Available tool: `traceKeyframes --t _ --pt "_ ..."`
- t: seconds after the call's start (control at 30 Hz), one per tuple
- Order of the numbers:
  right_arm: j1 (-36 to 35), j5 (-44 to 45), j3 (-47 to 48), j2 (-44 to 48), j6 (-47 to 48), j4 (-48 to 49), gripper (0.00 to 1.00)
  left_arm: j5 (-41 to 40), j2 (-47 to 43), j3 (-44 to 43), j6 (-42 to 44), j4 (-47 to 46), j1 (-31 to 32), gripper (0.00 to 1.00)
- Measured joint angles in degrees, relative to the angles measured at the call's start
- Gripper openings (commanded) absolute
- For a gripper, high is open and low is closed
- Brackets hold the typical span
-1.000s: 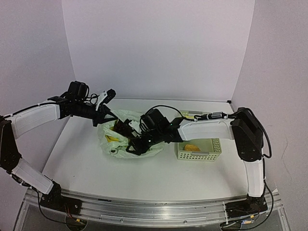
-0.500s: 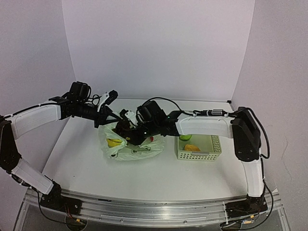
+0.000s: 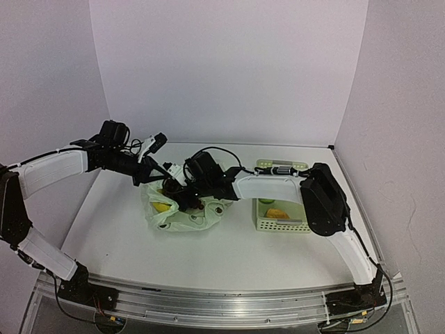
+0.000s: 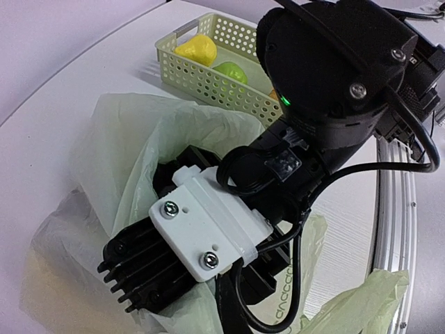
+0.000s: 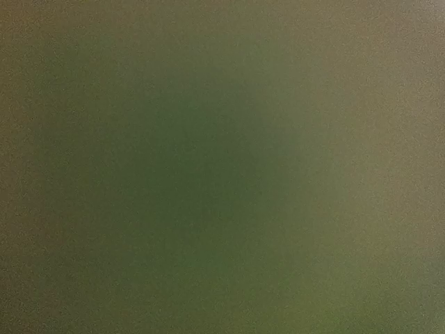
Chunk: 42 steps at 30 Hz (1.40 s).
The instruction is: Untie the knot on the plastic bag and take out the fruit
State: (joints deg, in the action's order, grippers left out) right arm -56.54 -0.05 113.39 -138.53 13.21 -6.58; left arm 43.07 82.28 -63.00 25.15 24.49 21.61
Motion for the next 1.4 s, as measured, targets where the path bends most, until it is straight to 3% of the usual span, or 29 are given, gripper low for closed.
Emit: traceKeyframes --t 0.23,0.47,0.7,0.8,1.17,1.4 --pt "1.09 -1.72 2.68 -3.60 12.37 3.46 0.87 0.32 1.05 0.00 -0.13 3.04 -1.01 0.00" --pt "1.93 -6.56 8.23 -8.08 20.11 0.74 0.77 0.43 2.50 -0.02 -0.62 6.59 -1.78 0.00" --pt "0.95 -7.55 1.79 -8.02 23.93 0.20 0.67 -1.89 3.84 -1.49 -6.48 4.53 -0.53 0.00" --pt "0.31 -7.20 1.43 -7.92 24.20 0.78 0.57 -3.40 4.09 -1.49 -8.52 3.86 -0.53 0.00" --pt "0.14 -6.13 1.35 -6.87 22.96 -1.20 0.00 -4.09 4.07 -1.49 -9.07 2.34 -0.53 0.00" --pt "-0.19 -5.90 -5.05 1.87 16.91 -4.28 0.02 -4.59 3.36 -1.44 -8.40 -1.13 -0.08 0.00"
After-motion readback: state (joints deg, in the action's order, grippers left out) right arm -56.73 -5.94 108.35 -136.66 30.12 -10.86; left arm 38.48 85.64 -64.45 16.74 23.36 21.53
